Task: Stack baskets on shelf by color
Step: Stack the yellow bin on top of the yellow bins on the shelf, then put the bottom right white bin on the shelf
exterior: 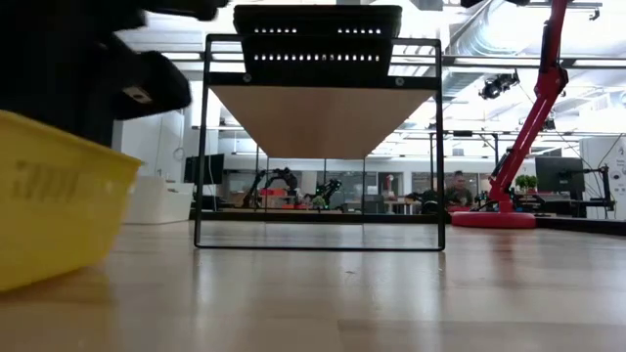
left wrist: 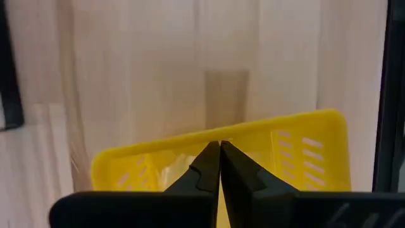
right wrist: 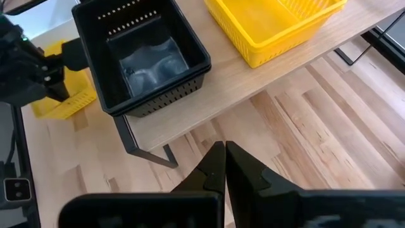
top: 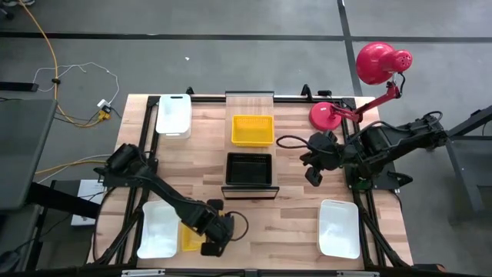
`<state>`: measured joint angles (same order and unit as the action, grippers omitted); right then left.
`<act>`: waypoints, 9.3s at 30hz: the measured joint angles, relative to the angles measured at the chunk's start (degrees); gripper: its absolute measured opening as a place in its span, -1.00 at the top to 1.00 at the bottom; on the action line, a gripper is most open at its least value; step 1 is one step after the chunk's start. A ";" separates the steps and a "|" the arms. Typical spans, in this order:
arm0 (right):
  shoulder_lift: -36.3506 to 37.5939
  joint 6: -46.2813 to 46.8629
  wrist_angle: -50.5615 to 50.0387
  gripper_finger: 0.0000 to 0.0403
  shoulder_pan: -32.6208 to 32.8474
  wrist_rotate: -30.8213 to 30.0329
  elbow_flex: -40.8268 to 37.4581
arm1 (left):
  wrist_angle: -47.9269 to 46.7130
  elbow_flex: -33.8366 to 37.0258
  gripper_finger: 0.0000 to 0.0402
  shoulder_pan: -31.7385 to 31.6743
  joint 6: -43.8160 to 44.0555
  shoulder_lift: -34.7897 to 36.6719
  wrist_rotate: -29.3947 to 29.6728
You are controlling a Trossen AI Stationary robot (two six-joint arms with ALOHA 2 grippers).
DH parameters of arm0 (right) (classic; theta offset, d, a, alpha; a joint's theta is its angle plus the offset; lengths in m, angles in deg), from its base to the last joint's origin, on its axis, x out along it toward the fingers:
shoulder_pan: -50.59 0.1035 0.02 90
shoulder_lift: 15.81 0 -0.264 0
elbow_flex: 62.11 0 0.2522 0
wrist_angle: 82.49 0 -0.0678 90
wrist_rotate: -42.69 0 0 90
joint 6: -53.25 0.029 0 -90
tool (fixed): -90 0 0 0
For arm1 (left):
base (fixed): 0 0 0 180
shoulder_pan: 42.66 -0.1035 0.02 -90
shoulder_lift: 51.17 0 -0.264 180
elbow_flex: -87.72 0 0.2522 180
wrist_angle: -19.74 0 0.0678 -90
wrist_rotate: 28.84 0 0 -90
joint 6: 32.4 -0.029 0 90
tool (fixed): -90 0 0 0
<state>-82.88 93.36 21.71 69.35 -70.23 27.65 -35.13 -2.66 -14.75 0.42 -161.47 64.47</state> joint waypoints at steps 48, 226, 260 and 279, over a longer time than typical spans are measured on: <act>-0.04 7.80 -1.36 1.00 -2.29 -2.11 0.02 | 9.69 22.05 0.10 4.30 62.24 25.05 3.96; 10.98 9.60 -7.58 1.00 -0.74 -11.13 0.00 | -11.20 -13.86 0.24 -35.22 8.57 34.24 24.14; -8.50 10.71 -25.00 -0.01 9.80 30.39 -3.92 | 35.90 26.25 0.23 -20.82 -7.61 63.67 7.86; 3.77 22.29 1.76 -0.01 14.75 34.53 -37.63 | 35.79 26.23 0.23 -20.75 -7.51 63.16 9.40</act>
<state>-79.10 115.65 23.47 84.10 -35.70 -9.99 0.66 23.57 -35.50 -7.09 -98.30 73.87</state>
